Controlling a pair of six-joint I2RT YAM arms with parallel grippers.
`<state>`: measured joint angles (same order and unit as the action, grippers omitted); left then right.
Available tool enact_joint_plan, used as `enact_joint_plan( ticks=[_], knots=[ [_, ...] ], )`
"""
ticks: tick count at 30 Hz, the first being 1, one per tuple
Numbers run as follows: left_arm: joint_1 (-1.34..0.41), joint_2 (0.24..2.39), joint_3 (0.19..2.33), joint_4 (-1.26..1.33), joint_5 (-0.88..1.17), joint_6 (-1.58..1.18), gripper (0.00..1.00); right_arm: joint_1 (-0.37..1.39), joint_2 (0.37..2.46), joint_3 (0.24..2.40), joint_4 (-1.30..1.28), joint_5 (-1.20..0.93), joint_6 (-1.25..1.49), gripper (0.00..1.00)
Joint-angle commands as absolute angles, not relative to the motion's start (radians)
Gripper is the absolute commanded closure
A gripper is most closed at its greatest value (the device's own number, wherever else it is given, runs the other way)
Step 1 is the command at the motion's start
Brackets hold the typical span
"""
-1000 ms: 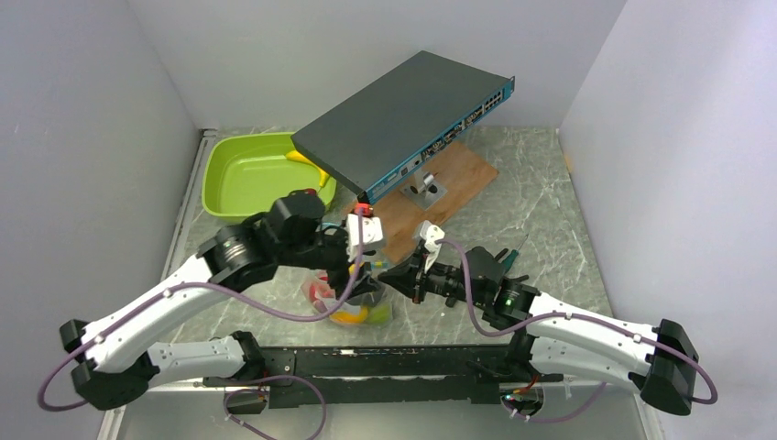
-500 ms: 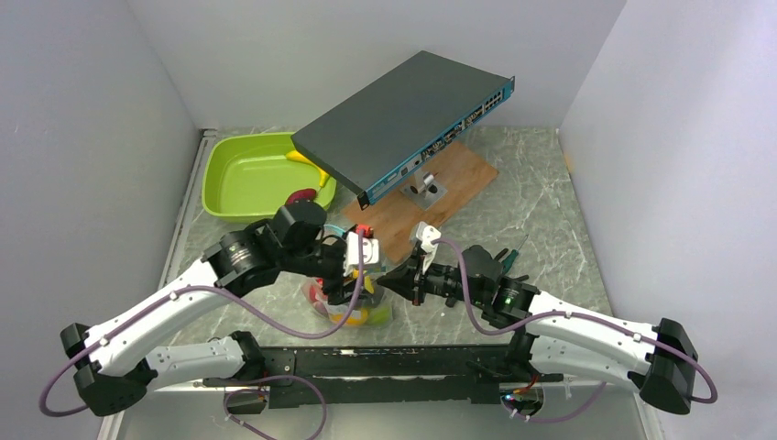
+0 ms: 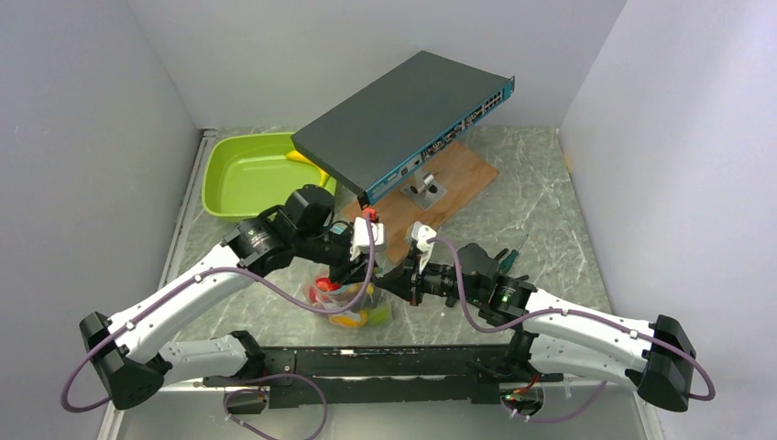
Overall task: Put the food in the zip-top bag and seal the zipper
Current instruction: Zip the zipper food storage bag at the center of the board.
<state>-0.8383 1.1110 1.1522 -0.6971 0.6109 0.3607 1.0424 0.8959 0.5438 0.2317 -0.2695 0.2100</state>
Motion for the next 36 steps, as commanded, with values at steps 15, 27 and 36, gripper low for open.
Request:
enact_joint_plan(
  ticks=[15, 27, 36],
  knots=[
    [-0.825, 1.128, 1.188, -0.695, 0.74, 0.372, 0.77, 1.047, 0.866, 0.587, 0.233, -0.297, 0.203, 1.0],
    [-0.819, 1.112, 1.175, -0.692, 0.725, 0.368, 0.76, 1.046, 0.875, 0.594, 0.236, -0.311, 0.203, 1.0],
    [-0.816, 1.144, 1.19, -0.725, 0.749, 0.377, 1.0, 1.046, 0.878, 0.615, 0.218, -0.324, 0.185, 1.0]
  ],
)
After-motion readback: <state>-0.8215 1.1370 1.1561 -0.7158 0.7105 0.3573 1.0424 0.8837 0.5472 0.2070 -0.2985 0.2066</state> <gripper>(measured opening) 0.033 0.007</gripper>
